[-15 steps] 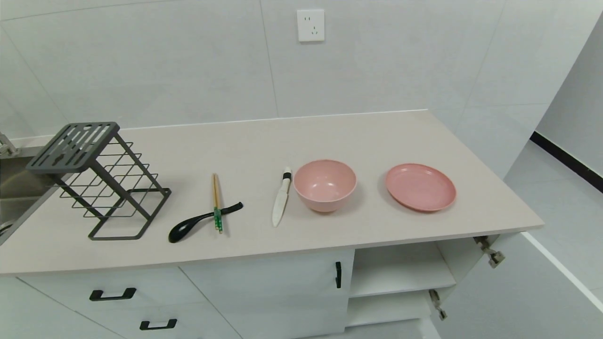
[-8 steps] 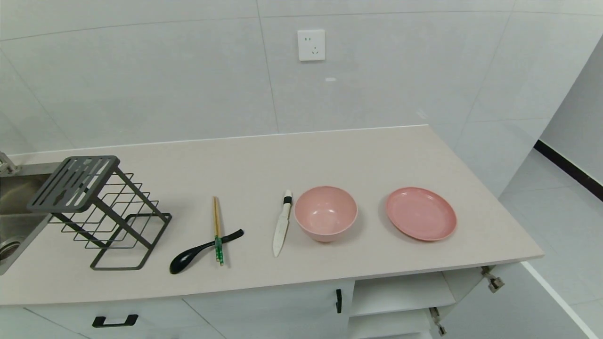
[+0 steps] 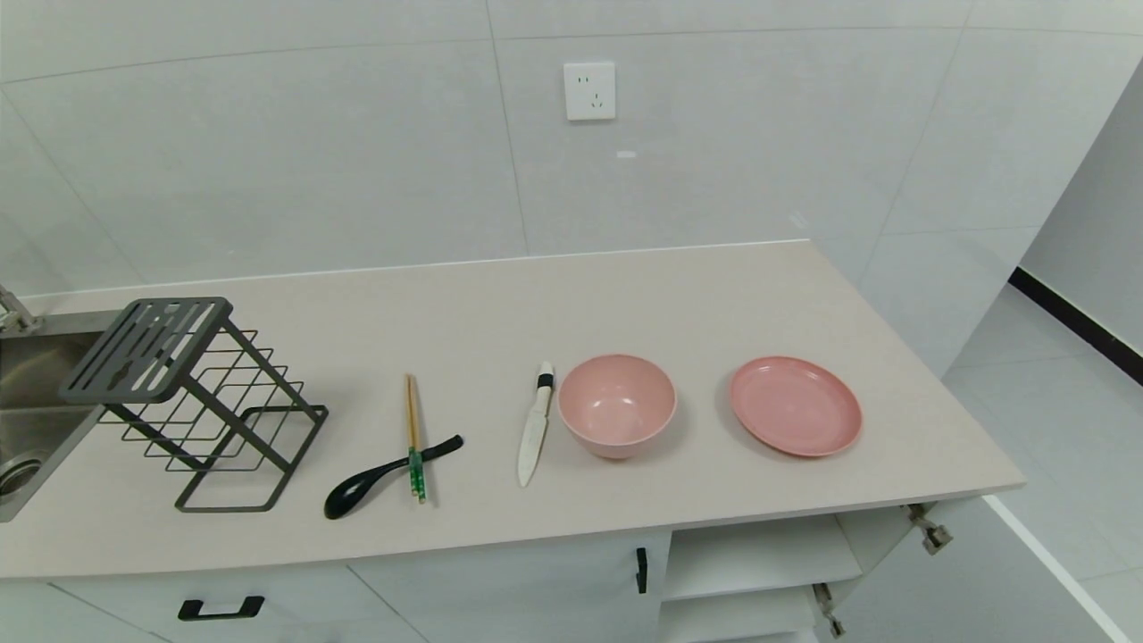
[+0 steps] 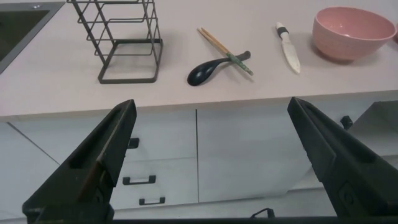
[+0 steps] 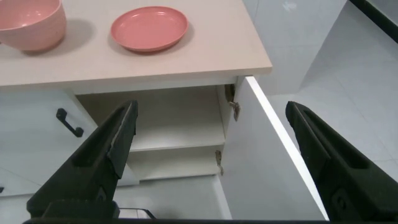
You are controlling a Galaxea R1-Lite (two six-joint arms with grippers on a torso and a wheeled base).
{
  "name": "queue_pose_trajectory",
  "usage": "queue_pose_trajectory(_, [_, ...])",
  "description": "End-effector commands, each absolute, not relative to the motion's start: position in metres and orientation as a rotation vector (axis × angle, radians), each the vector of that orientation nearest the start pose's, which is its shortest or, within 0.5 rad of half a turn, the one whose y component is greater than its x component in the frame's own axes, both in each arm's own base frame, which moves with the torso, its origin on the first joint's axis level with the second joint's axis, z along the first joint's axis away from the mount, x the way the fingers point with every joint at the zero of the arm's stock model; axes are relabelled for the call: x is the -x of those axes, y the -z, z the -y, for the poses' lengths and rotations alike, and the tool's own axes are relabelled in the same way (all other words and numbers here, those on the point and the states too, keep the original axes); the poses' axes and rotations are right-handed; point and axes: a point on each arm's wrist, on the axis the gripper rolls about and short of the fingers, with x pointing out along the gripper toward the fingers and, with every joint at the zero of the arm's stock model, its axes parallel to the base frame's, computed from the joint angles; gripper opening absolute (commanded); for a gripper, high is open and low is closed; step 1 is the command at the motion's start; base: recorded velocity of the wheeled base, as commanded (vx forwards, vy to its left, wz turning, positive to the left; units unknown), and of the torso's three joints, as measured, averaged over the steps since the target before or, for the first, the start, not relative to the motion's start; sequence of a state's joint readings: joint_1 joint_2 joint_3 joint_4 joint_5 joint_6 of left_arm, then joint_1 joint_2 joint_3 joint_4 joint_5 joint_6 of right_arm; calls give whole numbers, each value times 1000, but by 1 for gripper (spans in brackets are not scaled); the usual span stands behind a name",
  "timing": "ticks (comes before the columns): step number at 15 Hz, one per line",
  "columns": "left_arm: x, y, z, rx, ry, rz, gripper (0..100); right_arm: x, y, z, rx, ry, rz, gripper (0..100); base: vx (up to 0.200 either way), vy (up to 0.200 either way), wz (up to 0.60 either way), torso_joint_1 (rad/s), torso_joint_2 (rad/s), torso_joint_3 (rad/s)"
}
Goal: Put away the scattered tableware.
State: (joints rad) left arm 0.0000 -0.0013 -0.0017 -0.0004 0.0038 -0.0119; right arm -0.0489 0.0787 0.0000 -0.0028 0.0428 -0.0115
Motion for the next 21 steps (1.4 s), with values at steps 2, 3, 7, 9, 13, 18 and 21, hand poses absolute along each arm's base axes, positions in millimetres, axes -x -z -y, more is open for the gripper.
queue_pose_trajectory(2, [23, -76, 0, 14, -5, 2, 100, 17, -77, -2, 9, 6, -75, 100, 0, 0, 0, 0, 0, 0])
queue_pose_trajectory(3, [23, -76, 0, 14, -5, 2, 100, 17, -77, -2, 9, 6, -77, 100, 0, 0, 0, 0, 0, 0])
queue_pose_trajectory(7, [23, -76, 0, 15, -5, 2, 100, 17, -77, -2, 7, 6, -77, 100, 0, 0, 0, 0, 0, 0])
queue_pose_trajectory(9, [23, -76, 0, 14, -5, 2, 100, 17, -77, -2, 7, 6, -77, 100, 200, 0, 0, 2, 3, 2])
queue_pose_trajectory(13, [23, -76, 0, 14, -5, 2, 100, 17, -77, -2, 7, 7, -77, 100, 50, 0, 0, 2, 2, -1])
queue_pose_trajectory(18, [23, -76, 0, 15, -5, 2, 100, 17, -77, -2, 9, 6, -77, 100, 0, 0, 0, 0, 0, 0])
queue_pose_trajectory(21, [23, -76, 0, 15, -5, 2, 100, 17, -77, -2, 9, 6, -77, 100, 0, 0, 0, 0, 0, 0])
